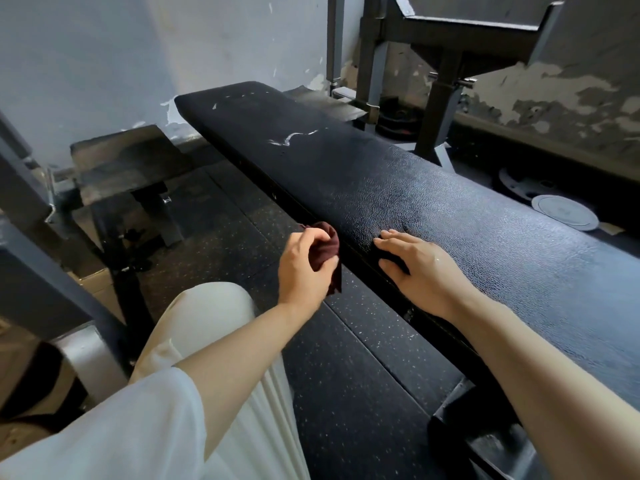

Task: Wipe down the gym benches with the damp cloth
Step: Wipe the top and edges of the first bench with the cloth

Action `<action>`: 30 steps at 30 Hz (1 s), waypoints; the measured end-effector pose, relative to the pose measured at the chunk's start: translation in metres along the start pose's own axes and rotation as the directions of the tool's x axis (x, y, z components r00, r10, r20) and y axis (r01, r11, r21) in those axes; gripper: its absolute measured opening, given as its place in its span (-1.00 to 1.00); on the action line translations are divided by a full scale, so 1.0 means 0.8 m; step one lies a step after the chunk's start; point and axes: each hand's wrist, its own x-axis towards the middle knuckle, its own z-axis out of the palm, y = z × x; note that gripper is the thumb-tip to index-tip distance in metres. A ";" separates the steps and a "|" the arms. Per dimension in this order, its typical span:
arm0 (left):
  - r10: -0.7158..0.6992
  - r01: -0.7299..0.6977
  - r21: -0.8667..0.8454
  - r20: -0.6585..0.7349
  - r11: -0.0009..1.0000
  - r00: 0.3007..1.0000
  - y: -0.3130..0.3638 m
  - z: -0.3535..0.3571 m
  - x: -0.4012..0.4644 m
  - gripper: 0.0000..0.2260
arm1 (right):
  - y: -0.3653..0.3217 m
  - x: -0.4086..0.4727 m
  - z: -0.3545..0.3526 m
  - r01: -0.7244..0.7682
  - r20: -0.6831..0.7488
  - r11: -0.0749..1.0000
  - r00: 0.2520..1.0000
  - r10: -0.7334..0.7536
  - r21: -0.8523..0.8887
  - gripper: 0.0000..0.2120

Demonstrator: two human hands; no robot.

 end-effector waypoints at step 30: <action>-0.005 0.004 -0.026 -0.066 1.000 0.998 0.015 0.020 -0.045 -0.77 | 0.028 -0.037 -0.030 -0.008 0.002 1.000 1.000 0.008 -0.031 -0.68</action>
